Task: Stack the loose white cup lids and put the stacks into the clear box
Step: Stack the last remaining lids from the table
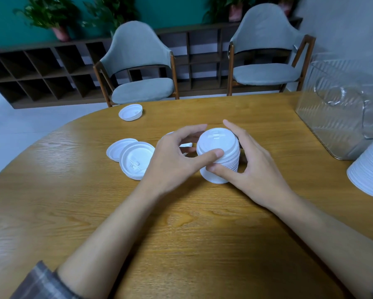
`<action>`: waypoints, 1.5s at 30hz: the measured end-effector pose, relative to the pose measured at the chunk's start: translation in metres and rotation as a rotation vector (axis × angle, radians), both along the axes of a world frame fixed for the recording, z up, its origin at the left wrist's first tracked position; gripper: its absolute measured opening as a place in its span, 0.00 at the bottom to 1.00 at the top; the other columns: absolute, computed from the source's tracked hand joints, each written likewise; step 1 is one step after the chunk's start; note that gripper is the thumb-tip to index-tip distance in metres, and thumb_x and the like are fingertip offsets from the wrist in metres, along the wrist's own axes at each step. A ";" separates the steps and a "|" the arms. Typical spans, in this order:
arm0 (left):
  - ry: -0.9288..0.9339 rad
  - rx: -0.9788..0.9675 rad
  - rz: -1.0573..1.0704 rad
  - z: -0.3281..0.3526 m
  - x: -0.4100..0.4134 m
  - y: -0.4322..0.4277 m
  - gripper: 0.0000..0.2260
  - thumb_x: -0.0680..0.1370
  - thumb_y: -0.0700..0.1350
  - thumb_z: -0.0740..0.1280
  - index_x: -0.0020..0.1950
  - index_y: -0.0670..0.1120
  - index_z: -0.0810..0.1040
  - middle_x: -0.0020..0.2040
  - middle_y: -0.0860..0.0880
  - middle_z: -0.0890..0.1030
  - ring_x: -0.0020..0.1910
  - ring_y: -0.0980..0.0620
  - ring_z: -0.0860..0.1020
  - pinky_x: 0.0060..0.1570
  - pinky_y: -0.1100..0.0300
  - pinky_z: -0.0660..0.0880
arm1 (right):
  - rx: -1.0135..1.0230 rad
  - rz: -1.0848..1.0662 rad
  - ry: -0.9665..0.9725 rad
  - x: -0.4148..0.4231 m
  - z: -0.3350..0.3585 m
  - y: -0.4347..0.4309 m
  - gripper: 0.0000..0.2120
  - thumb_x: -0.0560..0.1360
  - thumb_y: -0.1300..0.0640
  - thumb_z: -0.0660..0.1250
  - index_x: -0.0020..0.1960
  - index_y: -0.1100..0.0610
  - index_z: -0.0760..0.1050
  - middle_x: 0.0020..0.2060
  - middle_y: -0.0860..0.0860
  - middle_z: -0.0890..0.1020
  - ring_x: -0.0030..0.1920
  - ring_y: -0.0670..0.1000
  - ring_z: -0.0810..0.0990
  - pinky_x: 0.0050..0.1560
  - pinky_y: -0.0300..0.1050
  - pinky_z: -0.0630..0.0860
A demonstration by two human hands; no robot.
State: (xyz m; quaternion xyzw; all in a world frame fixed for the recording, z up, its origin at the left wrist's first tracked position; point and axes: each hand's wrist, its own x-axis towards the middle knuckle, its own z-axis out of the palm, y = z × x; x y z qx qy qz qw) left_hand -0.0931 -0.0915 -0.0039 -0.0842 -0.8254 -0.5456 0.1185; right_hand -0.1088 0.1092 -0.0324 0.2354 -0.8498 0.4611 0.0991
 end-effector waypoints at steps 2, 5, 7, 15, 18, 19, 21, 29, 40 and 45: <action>0.032 -0.021 0.028 -0.002 0.002 0.003 0.25 0.71 0.51 0.83 0.66 0.52 0.83 0.58 0.57 0.85 0.59 0.60 0.82 0.59 0.57 0.81 | 0.012 0.012 -0.010 0.000 0.000 0.000 0.44 0.70 0.36 0.75 0.81 0.38 0.60 0.69 0.34 0.71 0.66 0.28 0.67 0.60 0.19 0.60; 0.062 -0.037 0.062 -0.006 0.003 0.006 0.24 0.70 0.53 0.83 0.64 0.52 0.84 0.57 0.56 0.85 0.58 0.60 0.82 0.55 0.57 0.82 | 0.032 0.016 -0.012 -0.001 -0.001 0.000 0.42 0.71 0.38 0.76 0.80 0.39 0.62 0.68 0.37 0.73 0.66 0.32 0.68 0.60 0.20 0.61; 0.075 -0.065 0.073 -0.007 0.002 0.007 0.24 0.69 0.55 0.83 0.63 0.52 0.84 0.57 0.57 0.84 0.57 0.59 0.82 0.54 0.57 0.81 | 0.044 0.017 -0.012 -0.001 -0.002 0.001 0.41 0.71 0.38 0.76 0.80 0.40 0.64 0.67 0.37 0.73 0.66 0.32 0.69 0.59 0.20 0.62; 0.054 -0.209 0.020 0.006 0.000 -0.010 0.20 0.73 0.66 0.73 0.59 0.56 0.86 0.55 0.62 0.85 0.56 0.63 0.81 0.54 0.61 0.78 | 0.054 0.007 0.019 0.000 -0.002 0.000 0.39 0.71 0.38 0.77 0.78 0.40 0.67 0.68 0.37 0.75 0.67 0.35 0.71 0.62 0.22 0.61; 0.132 -0.295 0.168 0.004 -0.007 -0.025 0.16 0.75 0.61 0.70 0.55 0.53 0.87 0.49 0.59 0.86 0.51 0.62 0.82 0.52 0.62 0.77 | 0.048 -0.007 0.030 0.000 -0.001 -0.001 0.39 0.71 0.37 0.76 0.78 0.41 0.67 0.68 0.37 0.74 0.66 0.31 0.69 0.62 0.21 0.60; 0.156 -0.377 0.210 0.001 -0.009 -0.029 0.15 0.75 0.59 0.70 0.56 0.52 0.86 0.48 0.58 0.86 0.50 0.60 0.82 0.52 0.60 0.77 | 0.044 -0.011 0.030 0.000 -0.002 -0.001 0.39 0.71 0.37 0.76 0.78 0.41 0.67 0.68 0.37 0.74 0.66 0.29 0.68 0.62 0.20 0.59; 0.146 -0.591 0.237 -0.004 -0.013 -0.036 0.13 0.75 0.55 0.72 0.57 0.52 0.86 0.49 0.57 0.86 0.51 0.56 0.83 0.52 0.55 0.79 | 0.042 -0.017 0.031 0.000 -0.002 0.000 0.38 0.71 0.38 0.77 0.78 0.41 0.67 0.68 0.37 0.74 0.66 0.29 0.68 0.62 0.20 0.59; 0.126 -0.789 0.185 -0.013 -0.016 -0.036 0.11 0.78 0.39 0.73 0.59 0.50 0.86 0.49 0.53 0.87 0.51 0.49 0.84 0.45 0.54 0.77 | 0.041 -0.018 0.008 0.000 -0.002 0.000 0.38 0.71 0.38 0.77 0.78 0.40 0.67 0.67 0.37 0.74 0.68 0.38 0.71 0.67 0.30 0.64; 0.259 -0.500 0.222 -0.010 -0.018 -0.034 0.13 0.74 0.41 0.79 0.57 0.48 0.85 0.42 0.55 0.82 0.43 0.53 0.81 0.46 0.53 0.80 | 0.040 -0.007 0.007 0.000 -0.002 0.001 0.39 0.71 0.37 0.76 0.78 0.41 0.66 0.69 0.36 0.72 0.68 0.34 0.69 0.63 0.22 0.61; 0.410 -0.440 0.277 -0.005 -0.015 -0.030 0.13 0.76 0.39 0.75 0.60 0.47 0.83 0.50 0.52 0.82 0.44 0.56 0.80 0.43 0.67 0.77 | 0.003 -0.007 0.025 0.001 0.000 -0.001 0.36 0.74 0.39 0.73 0.79 0.46 0.68 0.70 0.37 0.71 0.69 0.30 0.67 0.64 0.21 0.59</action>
